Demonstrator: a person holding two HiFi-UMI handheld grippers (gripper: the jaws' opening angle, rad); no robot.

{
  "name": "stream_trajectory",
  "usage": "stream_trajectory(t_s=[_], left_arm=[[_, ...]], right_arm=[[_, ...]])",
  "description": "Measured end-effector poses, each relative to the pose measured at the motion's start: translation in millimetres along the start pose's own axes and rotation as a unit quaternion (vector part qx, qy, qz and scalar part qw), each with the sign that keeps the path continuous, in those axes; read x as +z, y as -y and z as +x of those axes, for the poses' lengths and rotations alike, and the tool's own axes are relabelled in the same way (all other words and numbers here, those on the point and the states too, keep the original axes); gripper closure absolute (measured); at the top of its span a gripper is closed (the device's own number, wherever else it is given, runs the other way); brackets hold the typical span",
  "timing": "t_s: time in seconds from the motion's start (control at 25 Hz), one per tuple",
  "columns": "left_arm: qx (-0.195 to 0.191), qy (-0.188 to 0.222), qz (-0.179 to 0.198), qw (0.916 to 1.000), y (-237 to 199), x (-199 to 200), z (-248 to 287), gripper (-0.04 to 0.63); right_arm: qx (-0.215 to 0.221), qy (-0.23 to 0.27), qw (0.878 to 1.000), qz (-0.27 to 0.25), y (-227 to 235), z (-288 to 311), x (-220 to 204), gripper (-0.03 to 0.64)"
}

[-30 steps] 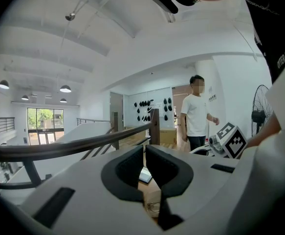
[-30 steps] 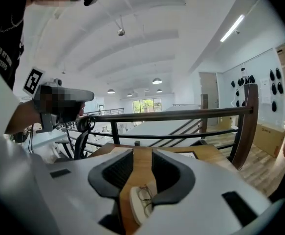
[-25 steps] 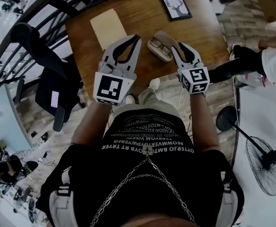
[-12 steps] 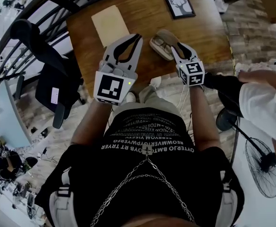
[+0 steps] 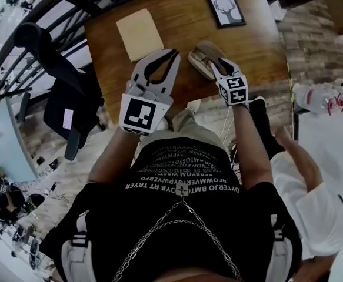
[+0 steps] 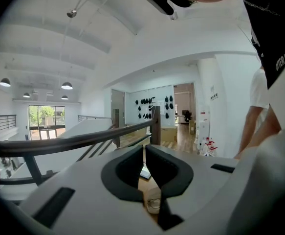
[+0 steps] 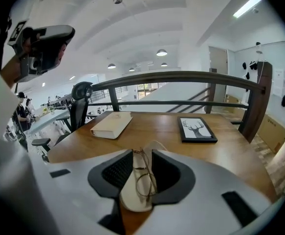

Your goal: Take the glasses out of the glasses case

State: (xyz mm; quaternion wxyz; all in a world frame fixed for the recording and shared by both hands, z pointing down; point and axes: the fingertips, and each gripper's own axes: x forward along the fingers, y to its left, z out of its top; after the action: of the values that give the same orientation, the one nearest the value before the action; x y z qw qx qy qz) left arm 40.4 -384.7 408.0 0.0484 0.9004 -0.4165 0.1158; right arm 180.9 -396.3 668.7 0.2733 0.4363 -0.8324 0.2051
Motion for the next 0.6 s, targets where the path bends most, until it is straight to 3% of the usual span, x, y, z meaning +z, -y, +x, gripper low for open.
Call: stream_trajectory(t_s=[0.6], left_arm=[[0.000, -0.013, -0.002, 0.9999, 5.2, -10.7, -5.1, 0.557]], right_arm=[[0.017, -0.077, 0.997, -0.019, 3.9, 51.5, -40.2, 0.509]])
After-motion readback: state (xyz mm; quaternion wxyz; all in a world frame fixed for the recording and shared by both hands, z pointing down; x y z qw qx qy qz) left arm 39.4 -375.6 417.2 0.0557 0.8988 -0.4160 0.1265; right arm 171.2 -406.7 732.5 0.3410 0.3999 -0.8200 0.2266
